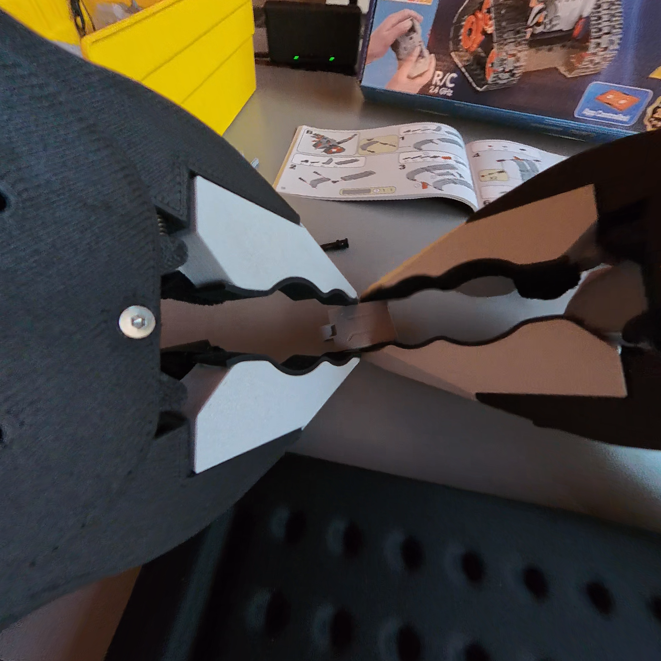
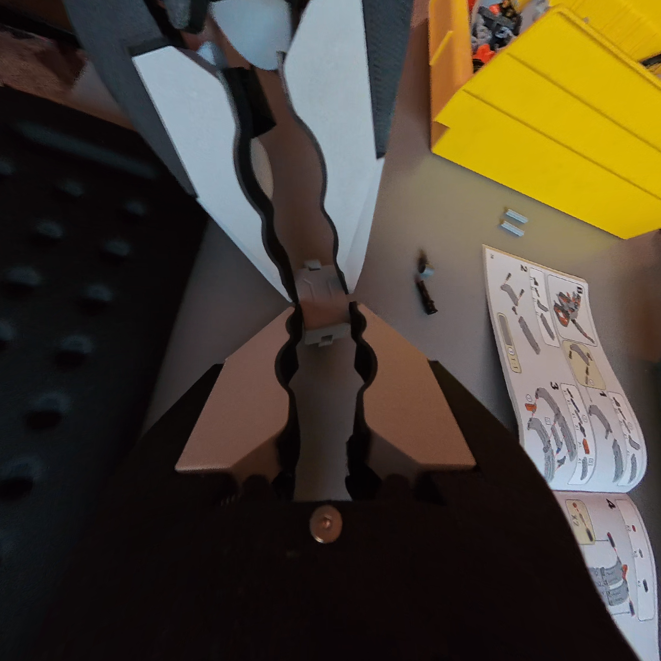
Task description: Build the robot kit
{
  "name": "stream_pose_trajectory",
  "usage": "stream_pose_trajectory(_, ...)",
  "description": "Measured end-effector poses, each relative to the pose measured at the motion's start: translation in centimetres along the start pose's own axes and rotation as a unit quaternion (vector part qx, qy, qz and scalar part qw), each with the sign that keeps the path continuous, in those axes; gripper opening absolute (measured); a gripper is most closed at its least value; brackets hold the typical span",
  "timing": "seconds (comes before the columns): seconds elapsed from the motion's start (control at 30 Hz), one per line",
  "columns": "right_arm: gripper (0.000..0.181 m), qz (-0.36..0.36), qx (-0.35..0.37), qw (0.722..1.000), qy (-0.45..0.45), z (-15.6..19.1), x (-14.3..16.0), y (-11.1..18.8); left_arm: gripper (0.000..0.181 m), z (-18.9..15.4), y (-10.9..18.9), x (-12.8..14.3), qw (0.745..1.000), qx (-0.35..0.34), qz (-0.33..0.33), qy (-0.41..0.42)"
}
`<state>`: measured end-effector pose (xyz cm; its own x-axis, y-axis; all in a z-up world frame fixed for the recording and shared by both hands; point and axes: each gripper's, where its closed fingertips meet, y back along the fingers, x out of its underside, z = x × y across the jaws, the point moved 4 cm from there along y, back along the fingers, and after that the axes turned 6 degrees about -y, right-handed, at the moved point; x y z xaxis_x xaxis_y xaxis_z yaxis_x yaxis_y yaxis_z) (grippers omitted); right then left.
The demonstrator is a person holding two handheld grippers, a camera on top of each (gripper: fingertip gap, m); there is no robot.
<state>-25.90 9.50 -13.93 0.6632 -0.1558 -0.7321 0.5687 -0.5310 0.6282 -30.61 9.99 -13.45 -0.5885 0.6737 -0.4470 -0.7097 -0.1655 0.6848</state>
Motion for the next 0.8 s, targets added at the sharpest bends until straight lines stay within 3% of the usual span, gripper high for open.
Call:
stream_pose_trajectory(0.1,0.025,0.009,-0.013,1.0,0.008,0.4,0.0,0.4,0.025,-0.4,0.0,-0.2,1.0,0.006,-0.005,-0.015)
stream_pose_trajectory(0.27,0.025,0.004,-0.017,1.0,-0.003,0.3,0.2,0.9,0.024,-0.2,0.4,0.0,0.992,0.064,-0.055,0.089)
stream_pose_trajectory(0.47,0.025,-0.062,-0.025,0.997,-0.029,-0.5,-0.7,1.9,0.043,1.0,2.3,0.7,0.939,0.146,-0.177,0.256)
stream_pose_trajectory(0.53,0.025,-0.079,-0.031,0.995,-0.046,-0.7,-1.0,2.1,0.043,1.0,2.9,0.4,0.927,0.156,-0.213,0.266)
stream_pose_trajectory(0.7,0.025,-0.102,-0.061,0.991,-0.067,-0.4,-1.3,2.1,0.032,0.9,3.0,0.2,0.934,0.127,-0.235,0.236)
stream_pose_trajectory(0.77,0.026,-0.105,-0.064,0.99,-0.071,-0.5,-1.3,2.0,0.014,1.1,2.8,0.4,0.937,0.12,-0.234,0.229)
stream_pose_trajectory(0.8,0.025,-0.106,-0.067,0.989,-0.074,-0.5,-1.2,2.0,0.014,1.1,2.8,0.4,0.938,0.117,-0.236,0.227)
